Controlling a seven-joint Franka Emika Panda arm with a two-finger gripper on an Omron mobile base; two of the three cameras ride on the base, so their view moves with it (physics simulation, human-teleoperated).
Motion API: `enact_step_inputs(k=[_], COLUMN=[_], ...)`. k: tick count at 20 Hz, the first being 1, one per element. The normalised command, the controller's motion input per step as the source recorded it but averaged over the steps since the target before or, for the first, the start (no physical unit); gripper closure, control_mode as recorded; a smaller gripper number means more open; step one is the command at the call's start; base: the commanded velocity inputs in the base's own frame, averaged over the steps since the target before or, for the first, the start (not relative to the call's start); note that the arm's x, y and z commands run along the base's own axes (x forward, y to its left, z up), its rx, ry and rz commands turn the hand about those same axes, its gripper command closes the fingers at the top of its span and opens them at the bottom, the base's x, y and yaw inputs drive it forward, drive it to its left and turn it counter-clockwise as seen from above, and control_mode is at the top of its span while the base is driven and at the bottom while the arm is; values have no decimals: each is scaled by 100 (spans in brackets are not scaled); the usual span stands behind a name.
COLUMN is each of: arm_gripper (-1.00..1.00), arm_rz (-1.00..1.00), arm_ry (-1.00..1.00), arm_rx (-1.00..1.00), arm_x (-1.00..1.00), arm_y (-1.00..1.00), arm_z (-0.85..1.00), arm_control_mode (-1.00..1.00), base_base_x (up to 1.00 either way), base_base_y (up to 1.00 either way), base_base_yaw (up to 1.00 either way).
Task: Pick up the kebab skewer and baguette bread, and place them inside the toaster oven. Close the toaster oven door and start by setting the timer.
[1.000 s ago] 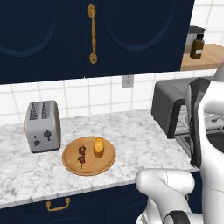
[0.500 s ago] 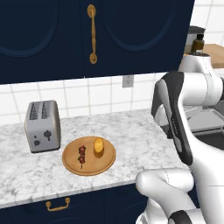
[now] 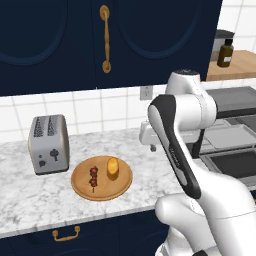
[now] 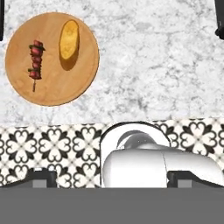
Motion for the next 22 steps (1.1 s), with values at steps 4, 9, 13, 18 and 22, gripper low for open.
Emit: enact_step_inputs(k=[4,9,13,18,22], arm_gripper=[-100,-100,-100,-100,-100], arm_rz=[-2,0,0,0,0], arm_ry=[0,0,2,4,4], arm_rx=[0,0,-2,-2,0], arm_x=[45,51,43,50,56], arm_y=[6,14,49,53,37], arm_z=[-32,-56,-51,-50,-24], arm_control_mode=[-100,-100,-100,-100,-100], base_base_x=[0,0,0,0,0], base_base_y=[0,0,0,0,0], base_base_yaw=[0,0,0,0,0])
